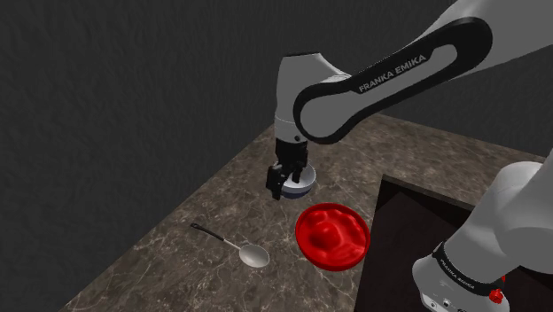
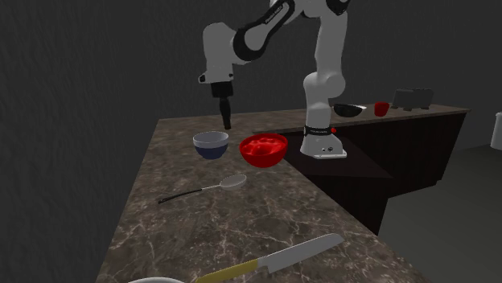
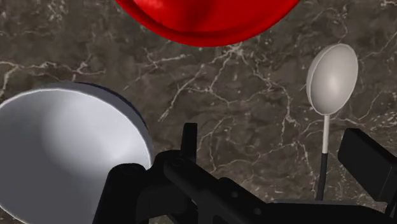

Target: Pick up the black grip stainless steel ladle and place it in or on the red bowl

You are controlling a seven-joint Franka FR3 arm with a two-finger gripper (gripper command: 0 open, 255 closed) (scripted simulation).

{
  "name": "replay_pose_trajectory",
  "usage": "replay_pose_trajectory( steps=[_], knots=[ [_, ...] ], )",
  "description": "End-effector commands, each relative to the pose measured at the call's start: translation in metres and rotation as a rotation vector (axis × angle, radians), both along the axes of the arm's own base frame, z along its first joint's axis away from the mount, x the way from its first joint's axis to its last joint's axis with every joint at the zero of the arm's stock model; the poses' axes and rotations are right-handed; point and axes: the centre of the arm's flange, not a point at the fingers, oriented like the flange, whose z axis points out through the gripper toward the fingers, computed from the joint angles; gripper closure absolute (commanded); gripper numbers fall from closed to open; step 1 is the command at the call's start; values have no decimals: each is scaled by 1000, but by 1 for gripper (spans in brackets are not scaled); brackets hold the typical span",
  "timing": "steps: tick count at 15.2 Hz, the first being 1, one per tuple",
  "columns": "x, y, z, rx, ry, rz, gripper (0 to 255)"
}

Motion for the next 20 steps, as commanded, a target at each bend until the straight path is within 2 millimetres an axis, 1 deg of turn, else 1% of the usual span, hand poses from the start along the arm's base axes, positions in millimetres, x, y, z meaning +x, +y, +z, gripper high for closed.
replay_pose_trajectory(
  steps=[1,15,20],
  knots=[
    [6,20,-15,4,-7,20,0],
    [40,165,-121,18,-51,157,0],
    [38,167,-147,18,-51,157,0]
  ],
)
